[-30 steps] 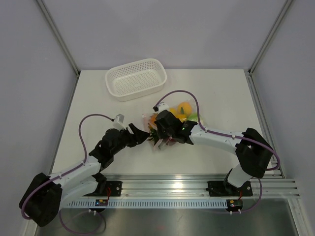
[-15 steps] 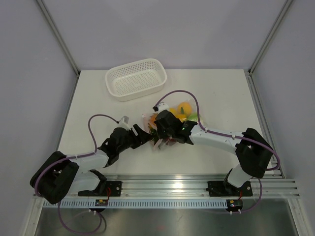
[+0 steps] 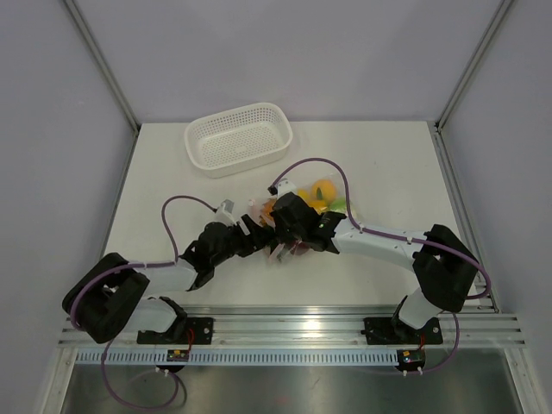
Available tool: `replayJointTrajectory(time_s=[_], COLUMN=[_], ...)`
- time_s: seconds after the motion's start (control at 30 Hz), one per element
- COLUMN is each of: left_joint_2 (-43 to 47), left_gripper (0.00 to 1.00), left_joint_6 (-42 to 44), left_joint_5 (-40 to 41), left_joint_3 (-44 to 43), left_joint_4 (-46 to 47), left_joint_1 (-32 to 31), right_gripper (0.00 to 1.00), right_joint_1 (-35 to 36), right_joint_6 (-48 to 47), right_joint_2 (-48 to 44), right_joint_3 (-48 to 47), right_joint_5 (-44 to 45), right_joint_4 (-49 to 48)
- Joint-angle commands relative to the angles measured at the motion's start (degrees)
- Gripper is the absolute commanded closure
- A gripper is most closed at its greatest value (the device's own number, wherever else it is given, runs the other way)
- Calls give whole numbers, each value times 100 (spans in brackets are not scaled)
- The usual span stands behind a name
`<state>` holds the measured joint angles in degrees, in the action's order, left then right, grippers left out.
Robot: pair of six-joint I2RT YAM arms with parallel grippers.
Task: Open the zip-top bag and remove the fake food
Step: Pick up the fake fruit from the zipper food storage bag.
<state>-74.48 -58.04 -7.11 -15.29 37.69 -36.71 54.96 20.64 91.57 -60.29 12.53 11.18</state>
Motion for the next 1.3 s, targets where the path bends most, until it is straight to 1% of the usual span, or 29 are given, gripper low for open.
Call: replayJointTrajectory(time_s=[0.0, 0.23, 0.4, 0.5, 0.6, 0.7, 0.77, 0.87, 0.97, 1.07, 1.17, 1.27], left_joint_2=[-198, -655, -928, -998, -1086, -1235, -1375, -1639, -1903, -1991, -2053, -2176], left_gripper=[24, 26, 34, 35, 39, 40, 38, 27, 26, 26, 28, 40], left_joint_6=[3, -155, -208, -243, -287, -278, -278, -243, -278, -269, -269, -234], left_joint_5=[-35, -80, -71, -36, 26, -149, -246, -509, -642, -712, -730, -827], left_joint_3=[-132, -71, -9, 70, 140, 53, 61, 79, 237, 246, 220, 88], left_joint_4=[774, 1249, 1670, 1952, 2198, 2286, 2452, 2821, 3489, 3570, 3587, 3552], left_joint_1=[-126, -196, -196, -196, -196, -196, -196, -196, -196, -196, -205, -231], right_gripper=[100, 100, 100, 100, 100, 100, 100, 100, 100, 100, 100, 100], right_joint_1=[-55, -55, -55, -47, -55, -55, -55, -55, -55, -55, -55, -55], right_joint_6=[45, 54, 36, 62, 63, 80, 89, 71, 71, 63, 54, 45], right_joint_2=[-245, -280, -429, -491, -491, -500, -526, -535, -500, -508, -552, -588], right_joint_3=[-18, 8, 97, 140, 141, 141, 158, 176, 149, 167, 202, 220], right_joint_5=[47, -14, -14, 82, 74, 12, 21, 3, 12, 30, 30, 21], right_joint_4=[-292, -318, -424, -441, -432, -468, -485, -511, -485, -520, -581, -599])
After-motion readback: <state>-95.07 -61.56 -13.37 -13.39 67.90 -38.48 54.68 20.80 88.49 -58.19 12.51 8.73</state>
